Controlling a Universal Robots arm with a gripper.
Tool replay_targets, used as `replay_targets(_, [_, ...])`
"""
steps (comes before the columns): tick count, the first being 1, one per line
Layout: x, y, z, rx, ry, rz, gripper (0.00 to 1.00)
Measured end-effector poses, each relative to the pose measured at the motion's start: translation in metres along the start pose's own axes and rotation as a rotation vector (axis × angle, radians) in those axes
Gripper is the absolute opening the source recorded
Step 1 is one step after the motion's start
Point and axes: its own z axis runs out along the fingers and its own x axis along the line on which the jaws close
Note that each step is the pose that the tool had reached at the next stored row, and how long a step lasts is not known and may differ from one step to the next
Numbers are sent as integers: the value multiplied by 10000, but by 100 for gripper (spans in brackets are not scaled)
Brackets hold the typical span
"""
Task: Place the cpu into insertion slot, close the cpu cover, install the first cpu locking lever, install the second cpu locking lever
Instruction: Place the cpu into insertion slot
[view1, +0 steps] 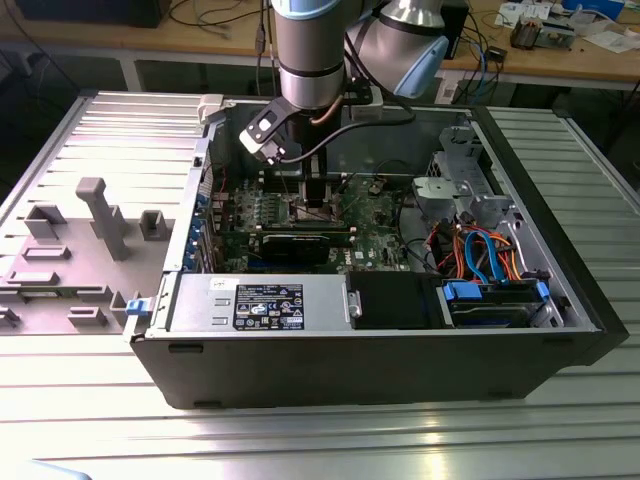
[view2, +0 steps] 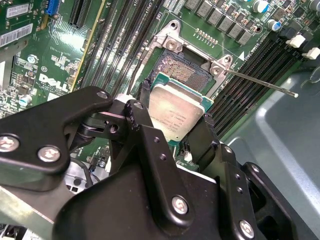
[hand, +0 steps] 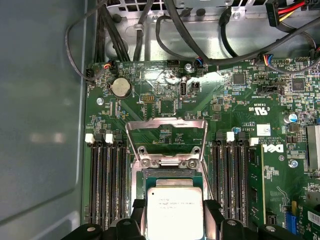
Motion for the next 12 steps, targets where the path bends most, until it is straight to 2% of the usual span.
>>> replay_targets(10, [0,0,0,-6,-6,0,55])
replay_targets(12, [4,-1,17,-13,-5,1,55])
